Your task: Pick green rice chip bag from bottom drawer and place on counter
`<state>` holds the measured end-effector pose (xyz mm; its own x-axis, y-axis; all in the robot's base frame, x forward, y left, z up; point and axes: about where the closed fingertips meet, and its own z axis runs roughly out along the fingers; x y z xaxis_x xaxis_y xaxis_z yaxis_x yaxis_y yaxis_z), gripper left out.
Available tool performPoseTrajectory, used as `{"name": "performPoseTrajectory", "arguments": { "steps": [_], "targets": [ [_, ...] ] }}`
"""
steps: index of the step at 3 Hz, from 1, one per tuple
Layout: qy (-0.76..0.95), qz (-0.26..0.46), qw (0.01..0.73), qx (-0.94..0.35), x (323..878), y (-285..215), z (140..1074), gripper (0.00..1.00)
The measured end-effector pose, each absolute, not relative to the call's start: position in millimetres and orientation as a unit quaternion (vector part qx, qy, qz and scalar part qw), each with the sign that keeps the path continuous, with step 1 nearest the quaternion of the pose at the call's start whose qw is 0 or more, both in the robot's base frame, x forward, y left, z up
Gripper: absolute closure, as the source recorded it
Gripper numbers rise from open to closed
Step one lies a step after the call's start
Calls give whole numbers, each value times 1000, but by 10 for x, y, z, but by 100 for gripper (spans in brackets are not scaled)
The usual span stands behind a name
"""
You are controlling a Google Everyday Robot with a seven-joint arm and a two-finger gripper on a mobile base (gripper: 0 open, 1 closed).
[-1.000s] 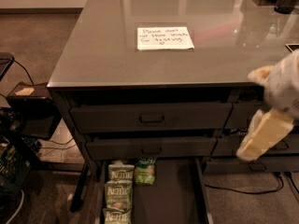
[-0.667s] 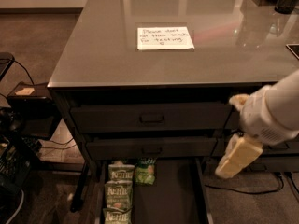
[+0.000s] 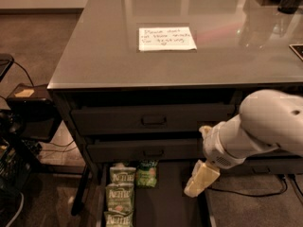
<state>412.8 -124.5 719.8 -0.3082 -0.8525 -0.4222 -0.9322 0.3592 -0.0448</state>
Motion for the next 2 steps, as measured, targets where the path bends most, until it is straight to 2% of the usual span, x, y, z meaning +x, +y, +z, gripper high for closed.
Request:
{"name": "performPoseTrajectory", "arguments": {
  "steps": [2],
  "targets": [
    [806, 103, 193, -550, 4165, -1272, 7027, 0]
  ]
}}
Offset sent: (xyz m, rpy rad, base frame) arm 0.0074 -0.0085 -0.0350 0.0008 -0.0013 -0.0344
